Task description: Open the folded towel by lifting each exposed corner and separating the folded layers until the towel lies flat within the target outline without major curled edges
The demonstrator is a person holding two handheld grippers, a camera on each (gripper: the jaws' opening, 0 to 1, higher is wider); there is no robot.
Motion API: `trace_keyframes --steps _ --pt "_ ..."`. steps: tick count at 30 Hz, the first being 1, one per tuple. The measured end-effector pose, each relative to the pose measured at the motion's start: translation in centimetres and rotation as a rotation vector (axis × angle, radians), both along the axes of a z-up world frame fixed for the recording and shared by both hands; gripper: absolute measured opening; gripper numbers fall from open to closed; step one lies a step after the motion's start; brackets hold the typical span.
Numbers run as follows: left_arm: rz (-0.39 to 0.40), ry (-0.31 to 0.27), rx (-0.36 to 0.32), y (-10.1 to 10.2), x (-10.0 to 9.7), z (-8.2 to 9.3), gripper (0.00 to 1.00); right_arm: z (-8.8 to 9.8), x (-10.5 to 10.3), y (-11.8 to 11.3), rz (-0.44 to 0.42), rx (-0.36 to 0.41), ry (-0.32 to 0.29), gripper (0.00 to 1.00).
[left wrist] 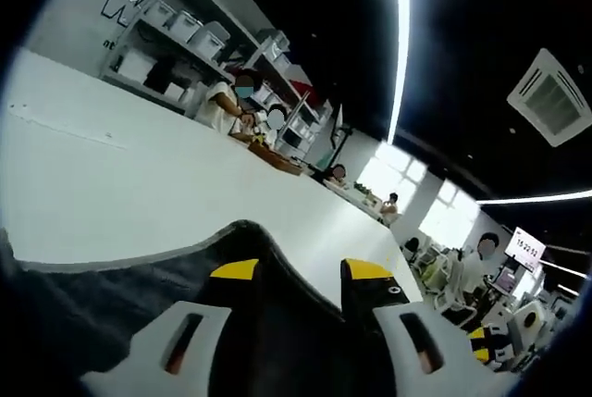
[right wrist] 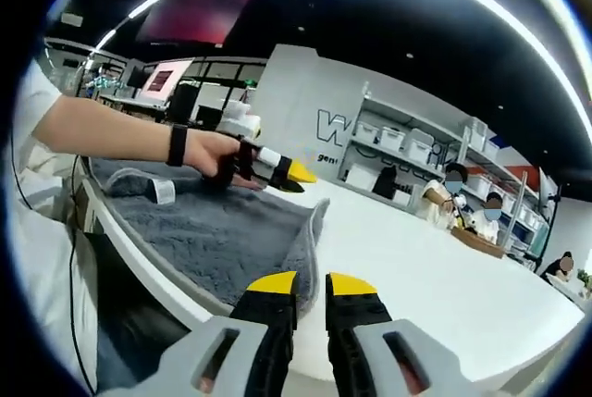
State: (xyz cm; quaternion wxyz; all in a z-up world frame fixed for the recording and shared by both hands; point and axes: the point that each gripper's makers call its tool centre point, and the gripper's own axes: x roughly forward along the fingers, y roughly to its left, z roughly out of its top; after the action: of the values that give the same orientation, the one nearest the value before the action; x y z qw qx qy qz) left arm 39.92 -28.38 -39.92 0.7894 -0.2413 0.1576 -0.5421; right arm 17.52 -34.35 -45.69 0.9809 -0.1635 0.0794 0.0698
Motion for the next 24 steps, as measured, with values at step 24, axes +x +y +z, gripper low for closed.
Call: trace_keyframes --steps 24 --pt "-0.046 -0.008 0.199 -2.0 0.4 -4.4 0.37 1.6 0.6 3.0 0.105 -0.014 -0.053 0.03"
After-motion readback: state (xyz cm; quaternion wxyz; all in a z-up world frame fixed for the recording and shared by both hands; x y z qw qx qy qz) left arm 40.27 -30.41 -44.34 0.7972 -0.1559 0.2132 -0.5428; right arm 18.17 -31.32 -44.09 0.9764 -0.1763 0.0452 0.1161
